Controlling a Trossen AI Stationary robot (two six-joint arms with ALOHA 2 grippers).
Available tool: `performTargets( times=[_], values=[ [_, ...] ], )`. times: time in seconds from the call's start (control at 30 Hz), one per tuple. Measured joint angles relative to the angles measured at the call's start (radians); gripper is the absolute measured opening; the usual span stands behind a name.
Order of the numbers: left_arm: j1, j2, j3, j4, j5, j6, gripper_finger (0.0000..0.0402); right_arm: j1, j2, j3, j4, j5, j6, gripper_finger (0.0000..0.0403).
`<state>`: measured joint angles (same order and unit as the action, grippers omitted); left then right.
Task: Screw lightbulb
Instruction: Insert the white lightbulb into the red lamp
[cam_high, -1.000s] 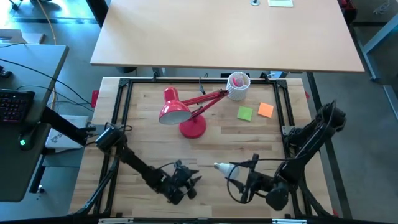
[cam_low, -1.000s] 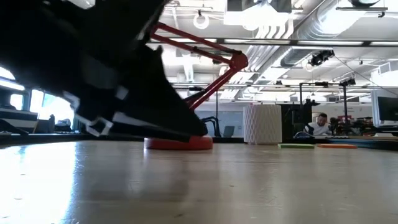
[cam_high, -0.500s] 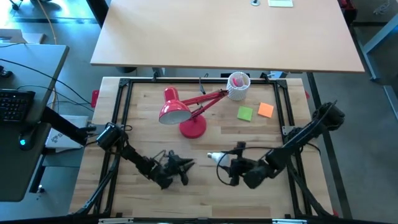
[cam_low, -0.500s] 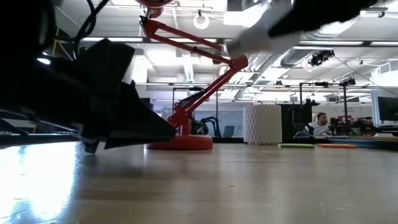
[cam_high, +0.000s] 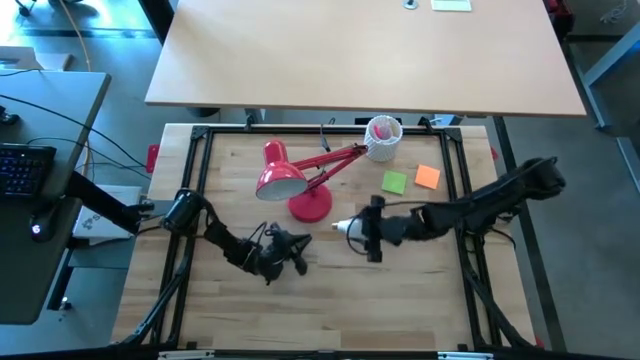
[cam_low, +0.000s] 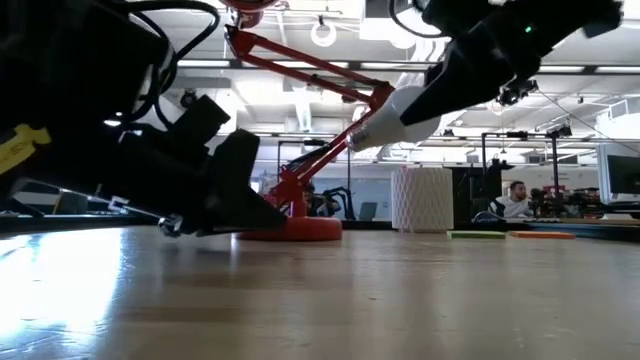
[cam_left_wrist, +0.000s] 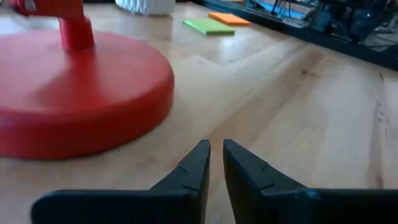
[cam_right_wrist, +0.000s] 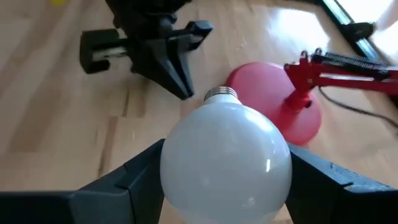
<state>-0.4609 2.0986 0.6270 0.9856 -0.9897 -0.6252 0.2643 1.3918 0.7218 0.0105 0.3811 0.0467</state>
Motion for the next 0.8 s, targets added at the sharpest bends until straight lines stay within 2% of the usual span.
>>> performTargets(
  times=[0.17, 0.27, 0.4, 0.53, 0.67, 0.8],
  values=[
    [0.032, -0.052, -0.045, 0.000, -0.006, 0.018, 0.0096, -0.102, -0.038, -0.002, -0.028, -0.069, -0.027, 0.0252],
    [0.038, -0.155, -0.106, 0.003, -0.006, -0.012, 0.0130, -0.140, -0.051, -0.001, -0.031, -0.105, -0.054, 0.0252],
    [0.034, -0.320, -0.185, 0.003, -0.009, 0.002, 0.0160, -0.161, -0.073, -0.001, -0.028, -0.101, -0.113, 0.0252],
    [0.037, -0.487, -0.227, 0.007, -0.088, 0.177, 0.0166, -0.166, -0.116, -0.001, -0.020, -0.097, -0.181, 0.0252],
    [0.061, -0.615, -0.234, 0.007, -0.191, 0.372, 0.0162, -0.166, -0.186, -0.001, -0.071, -0.042, -0.250, 0.0252],
    [0.121, -0.688, -0.234, -0.020, -0.174, 0.495, 0.0165, -0.165, -0.262, -0.001, -0.128, -0.040, -0.265, 0.0252]
  ],
)
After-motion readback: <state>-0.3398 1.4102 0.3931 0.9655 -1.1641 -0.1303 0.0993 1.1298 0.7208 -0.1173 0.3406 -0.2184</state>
